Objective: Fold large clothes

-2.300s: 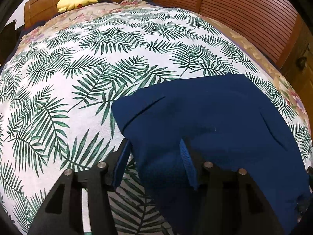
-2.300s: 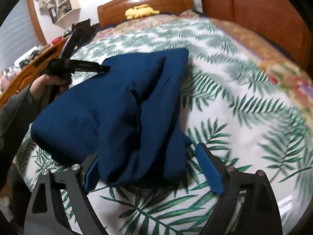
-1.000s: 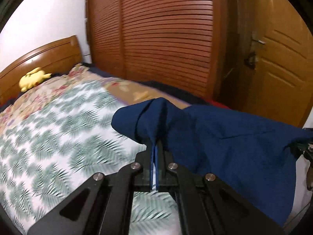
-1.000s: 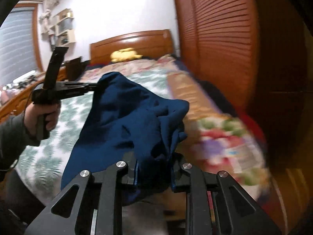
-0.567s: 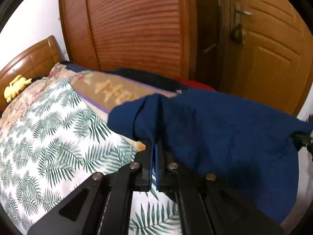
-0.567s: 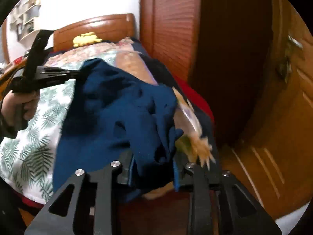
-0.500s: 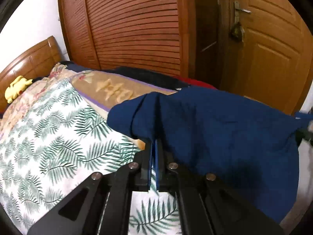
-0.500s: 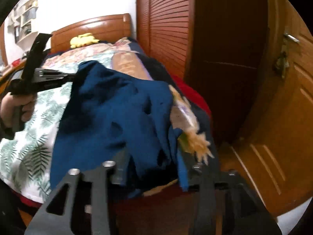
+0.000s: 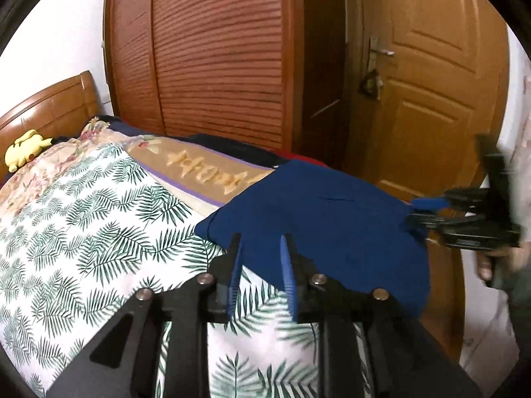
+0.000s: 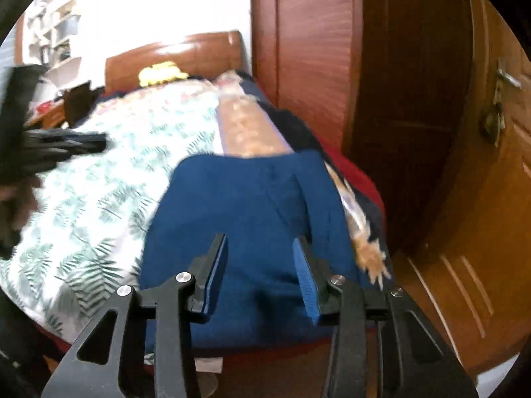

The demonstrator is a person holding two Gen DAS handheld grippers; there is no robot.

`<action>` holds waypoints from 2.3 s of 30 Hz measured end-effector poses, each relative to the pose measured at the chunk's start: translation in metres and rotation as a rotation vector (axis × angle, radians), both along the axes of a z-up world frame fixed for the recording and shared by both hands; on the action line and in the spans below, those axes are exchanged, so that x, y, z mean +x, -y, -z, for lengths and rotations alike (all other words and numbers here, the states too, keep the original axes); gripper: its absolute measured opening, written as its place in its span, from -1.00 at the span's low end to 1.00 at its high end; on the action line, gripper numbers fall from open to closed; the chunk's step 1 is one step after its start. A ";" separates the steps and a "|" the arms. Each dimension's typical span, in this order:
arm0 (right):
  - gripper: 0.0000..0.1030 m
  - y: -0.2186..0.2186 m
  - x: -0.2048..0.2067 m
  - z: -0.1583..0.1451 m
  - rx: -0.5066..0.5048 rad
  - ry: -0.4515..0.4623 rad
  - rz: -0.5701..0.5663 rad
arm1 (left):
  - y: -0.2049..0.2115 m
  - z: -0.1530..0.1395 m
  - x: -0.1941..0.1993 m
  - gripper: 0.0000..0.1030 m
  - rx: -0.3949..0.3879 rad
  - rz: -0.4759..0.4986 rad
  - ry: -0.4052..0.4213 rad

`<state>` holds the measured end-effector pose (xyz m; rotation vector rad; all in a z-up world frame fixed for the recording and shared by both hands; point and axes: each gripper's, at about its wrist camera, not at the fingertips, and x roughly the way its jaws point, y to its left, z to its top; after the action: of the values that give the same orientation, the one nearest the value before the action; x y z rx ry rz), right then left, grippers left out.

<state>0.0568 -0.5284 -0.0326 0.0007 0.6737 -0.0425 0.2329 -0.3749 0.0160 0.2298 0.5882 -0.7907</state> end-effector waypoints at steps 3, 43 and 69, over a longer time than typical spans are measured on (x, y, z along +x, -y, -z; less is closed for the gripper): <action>-0.22 0.019 0.012 0.027 -0.006 -0.064 0.077 | -0.016 -0.006 -0.017 -0.41 -0.014 -0.005 0.018; 0.73 -0.275 0.051 0.038 -0.002 0.070 -0.235 | -0.254 0.067 -0.068 -0.09 -0.017 -0.525 -0.023; 0.73 -0.414 0.014 0.008 0.085 0.170 -0.399 | -0.384 0.054 -0.159 -0.06 -0.041 -0.858 0.061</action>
<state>0.0705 -0.1140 -0.0402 -0.0472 0.4956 0.3662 0.0741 0.0090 -0.0383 -0.0471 0.5437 0.0355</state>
